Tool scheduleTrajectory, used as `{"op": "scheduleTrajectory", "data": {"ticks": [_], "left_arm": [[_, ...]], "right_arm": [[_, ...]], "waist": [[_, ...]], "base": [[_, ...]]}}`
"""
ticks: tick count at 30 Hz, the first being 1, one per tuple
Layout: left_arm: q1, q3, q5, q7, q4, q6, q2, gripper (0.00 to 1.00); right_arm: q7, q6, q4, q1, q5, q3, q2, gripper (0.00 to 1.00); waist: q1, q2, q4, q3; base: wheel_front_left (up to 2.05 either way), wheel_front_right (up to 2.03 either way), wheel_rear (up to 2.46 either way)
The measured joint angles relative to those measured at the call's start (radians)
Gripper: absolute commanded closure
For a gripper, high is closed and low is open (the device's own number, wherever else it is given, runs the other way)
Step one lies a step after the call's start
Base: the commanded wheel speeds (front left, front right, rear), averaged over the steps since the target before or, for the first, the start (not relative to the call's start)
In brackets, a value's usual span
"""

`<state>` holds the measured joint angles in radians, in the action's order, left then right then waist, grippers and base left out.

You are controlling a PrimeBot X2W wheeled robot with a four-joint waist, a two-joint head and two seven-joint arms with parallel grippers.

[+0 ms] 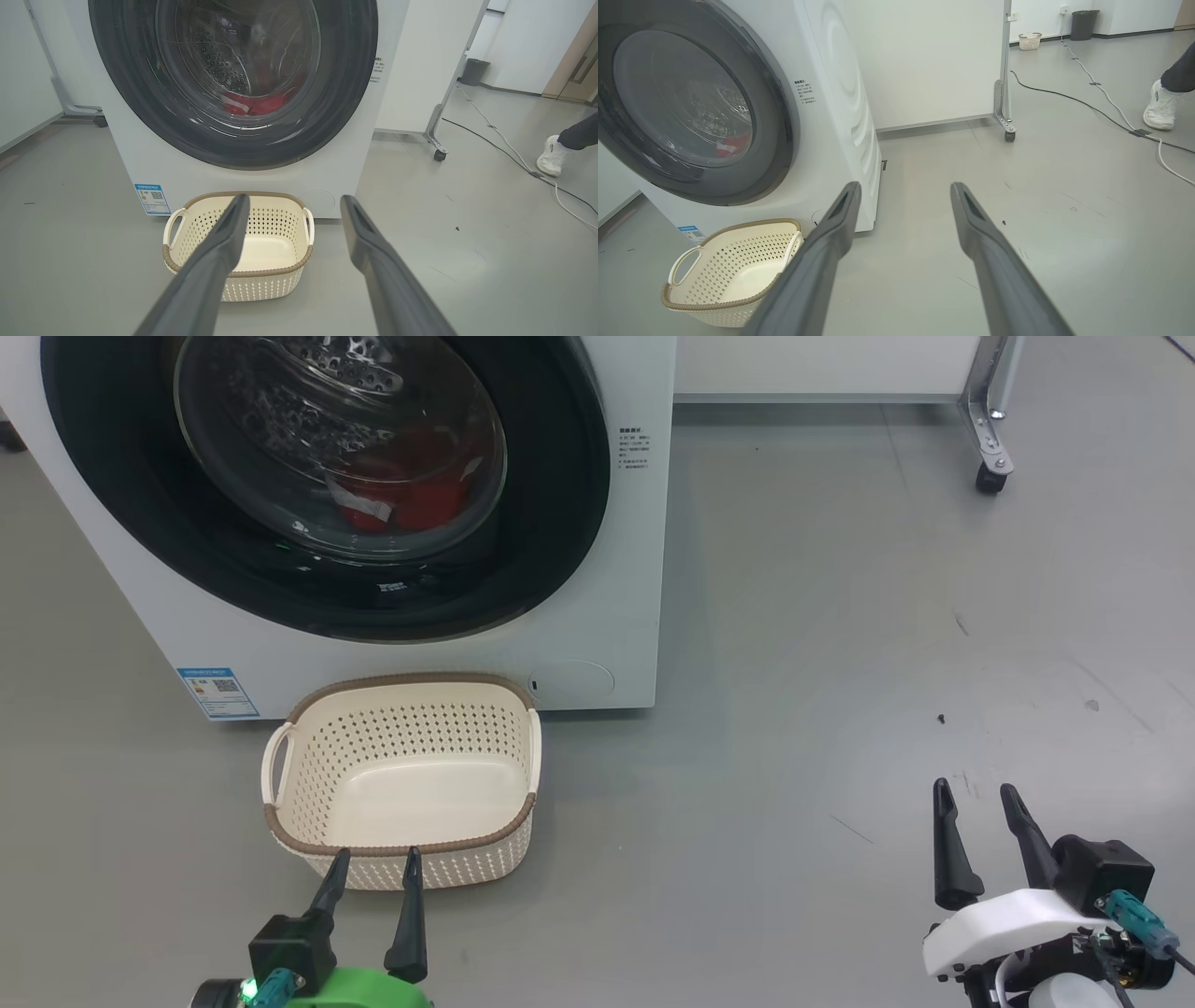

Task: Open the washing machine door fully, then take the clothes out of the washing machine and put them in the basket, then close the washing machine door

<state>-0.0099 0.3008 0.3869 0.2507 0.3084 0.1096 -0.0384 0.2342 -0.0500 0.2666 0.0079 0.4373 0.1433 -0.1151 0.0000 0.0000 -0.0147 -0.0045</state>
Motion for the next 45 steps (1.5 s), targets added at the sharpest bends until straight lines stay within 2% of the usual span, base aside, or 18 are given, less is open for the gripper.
{"op": "scheduleTrajectory", "data": {"ticks": [20,21,22,23,28,38,45], "left_arm": [[-0.003,0.011,0.008,0.0,0.0,0.008,0.0,0.0],[-0.005,0.012,0.008,0.0,0.0,0.008,0.0,0.0],[-0.007,0.012,0.008,0.0,-0.001,0.008,0.0,0.0],[-0.01,0.012,0.008,0.0,-0.003,0.008,0.0,0.0],[-0.012,0.013,0.008,0.0,-0.018,0.008,0.0,0.0],[-0.052,0.037,0.007,0.0,-0.045,0.008,-0.001,0.0],[-0.091,0.076,0.007,0.0,-0.063,0.008,-0.001,0.0]], "right_arm": [[0.002,-0.002,0.002,-0.011,0.0,-0.004,0.0,0.0],[0.002,-0.003,0.001,-0.011,0.001,-0.004,0.0,0.43],[0.002,-0.005,-0.001,-0.011,0.002,-0.004,0.001,0.81],[0.002,-0.01,-0.004,-0.012,0.002,-0.004,0.001,1.0],[0.002,-0.019,-0.021,-0.036,0.014,-0.009,0.004,1.0],[0.002,-0.037,-0.05,-0.119,0.11,-0.053,0.012,1.0],[-0.026,-0.046,-0.071,-0.227,0.169,-0.105,-0.031,1.0]], "waist": [[-0.0001,0.0,0.016,0.016],[-0.0001,0.0,0.018,0.02],[-0.0001,0.0,0.02,0.024],[-0.0001,0.0,0.022,0.028],[0.0,0.0,0.03,0.054],[-0.0001,0.0,0.044,0.119],[0.0,0.0,0.065,0.18]], "base": [[0.0,0.0,0.0],[0.0,0.0,0.0],[0.0,0.0,0.0],[0.0,0.0,0.0],[0.0,0.0,0.0],[0.0,0.0,0.0],[0.0,0.0,0.0]]}}
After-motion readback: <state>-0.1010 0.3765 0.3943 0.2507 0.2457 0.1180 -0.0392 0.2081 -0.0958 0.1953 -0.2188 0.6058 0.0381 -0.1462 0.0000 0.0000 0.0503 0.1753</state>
